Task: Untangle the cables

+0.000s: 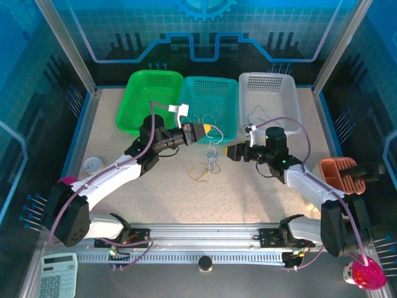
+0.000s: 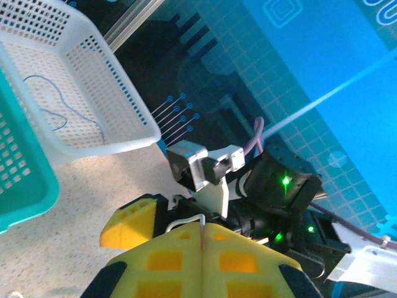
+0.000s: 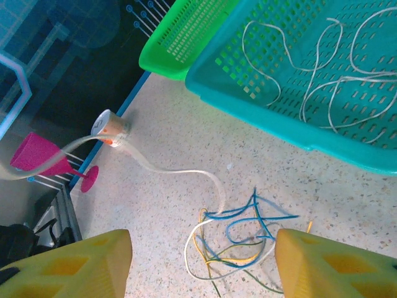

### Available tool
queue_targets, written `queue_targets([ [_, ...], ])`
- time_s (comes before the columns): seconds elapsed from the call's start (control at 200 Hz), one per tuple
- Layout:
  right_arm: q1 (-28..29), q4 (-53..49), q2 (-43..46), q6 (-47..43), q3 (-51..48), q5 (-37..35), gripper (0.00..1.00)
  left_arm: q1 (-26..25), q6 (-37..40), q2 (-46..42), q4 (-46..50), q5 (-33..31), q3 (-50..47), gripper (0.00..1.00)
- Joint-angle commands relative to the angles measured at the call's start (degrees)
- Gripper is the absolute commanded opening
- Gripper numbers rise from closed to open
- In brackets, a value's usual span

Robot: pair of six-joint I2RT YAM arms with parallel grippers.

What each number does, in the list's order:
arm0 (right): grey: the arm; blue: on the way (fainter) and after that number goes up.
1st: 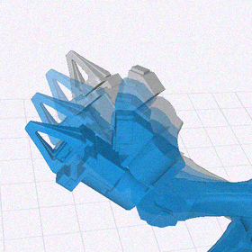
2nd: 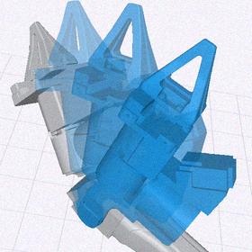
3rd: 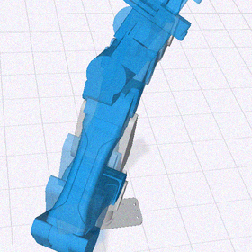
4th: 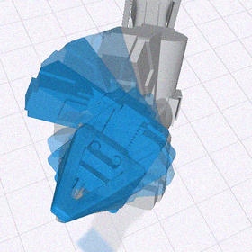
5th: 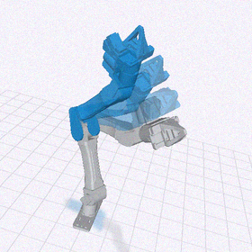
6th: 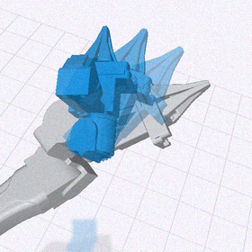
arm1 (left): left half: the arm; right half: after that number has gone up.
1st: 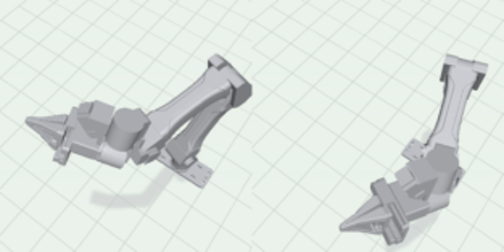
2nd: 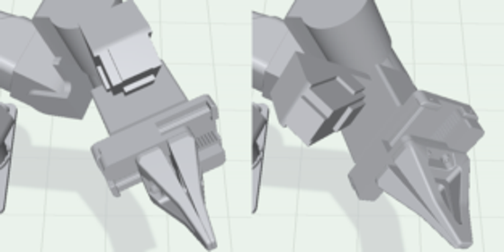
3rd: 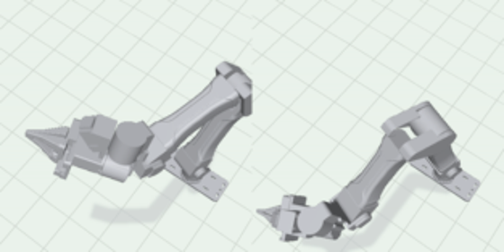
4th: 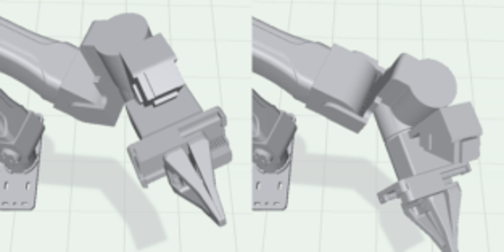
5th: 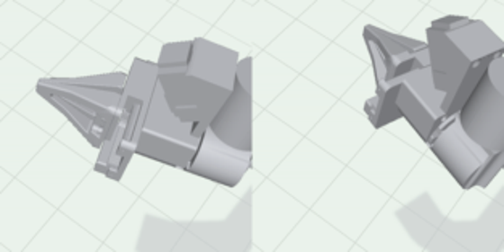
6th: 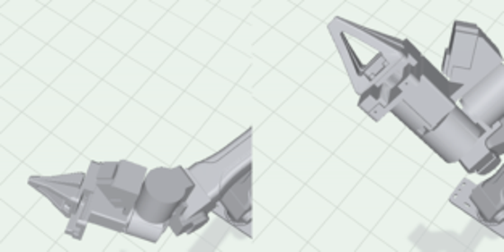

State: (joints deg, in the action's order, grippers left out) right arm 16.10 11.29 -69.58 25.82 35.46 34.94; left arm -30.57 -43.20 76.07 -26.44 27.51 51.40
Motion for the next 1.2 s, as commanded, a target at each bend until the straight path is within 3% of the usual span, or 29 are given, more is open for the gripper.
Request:
queue_targets([
  [0.0,1.3,-2.0,3.3,-0.7,1.5,-2.2,0.66,-0.4,0.0,0.5,6.0,2.4,3.6,0.0],
  [0.115,2.1,-3.1,5.4,-1.0,3.0,-5.0,0.7,-1.0,0.3,0.5,7.9,2.5,5.6,0.0],
  [0.455,6.5,0.4,3.6,-0.1,6.5,-8.7,0.71,-4.5,1.3,1.9,12.3,2.9,11.8,0.0],
  [0.9,9.8,9.5,-0.7,2.4,2.1,-12.3,0.69,-5.8,-1.0,1.3,11.2,0.5,13.8,0.0],
  [1.07,9.8,11.3,-2.5,2.6,0.6,-13.4,0.67,-5.9,-3.7,0.9,8.8,-0.2,14.4,0.0],
  [1.196,9.8,12.5,-4.4,2.5,-0.6,-14.7,0.56,-5.9,-4.9,0.2,7.8,-0.8,15.4,0.0],
])
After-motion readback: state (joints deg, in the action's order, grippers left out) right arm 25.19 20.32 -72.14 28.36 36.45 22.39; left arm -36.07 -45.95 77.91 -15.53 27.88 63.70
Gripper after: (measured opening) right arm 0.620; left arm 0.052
